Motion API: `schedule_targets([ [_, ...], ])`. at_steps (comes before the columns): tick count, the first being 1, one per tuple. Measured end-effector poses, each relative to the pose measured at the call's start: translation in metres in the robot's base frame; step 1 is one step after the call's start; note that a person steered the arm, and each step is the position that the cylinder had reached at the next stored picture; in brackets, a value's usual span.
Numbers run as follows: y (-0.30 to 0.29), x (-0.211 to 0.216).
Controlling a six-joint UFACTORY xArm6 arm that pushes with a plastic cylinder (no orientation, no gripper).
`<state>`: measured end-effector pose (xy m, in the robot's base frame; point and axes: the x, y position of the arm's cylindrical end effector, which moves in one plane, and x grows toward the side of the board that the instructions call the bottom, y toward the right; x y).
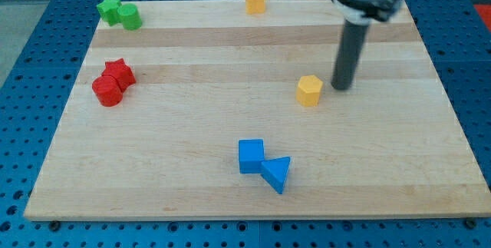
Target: Move the blue cube towards red circle
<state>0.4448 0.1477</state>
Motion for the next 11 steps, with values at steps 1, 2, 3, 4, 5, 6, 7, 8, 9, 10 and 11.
schedule_targets([
  [1,0.011,0.027],
  [2,-0.005,0.027],
  [3,-0.042,0.027],
  [4,-0.042,0.027],
  [5,-0.045,0.021],
  [6,-0.057,0.013],
  [7,-0.073,0.011],
  [8,-0.072,0.011],
  [9,-0.053,0.011],
  [10,-0.048,-0.004],
  [11,-0.057,-0.031],
])
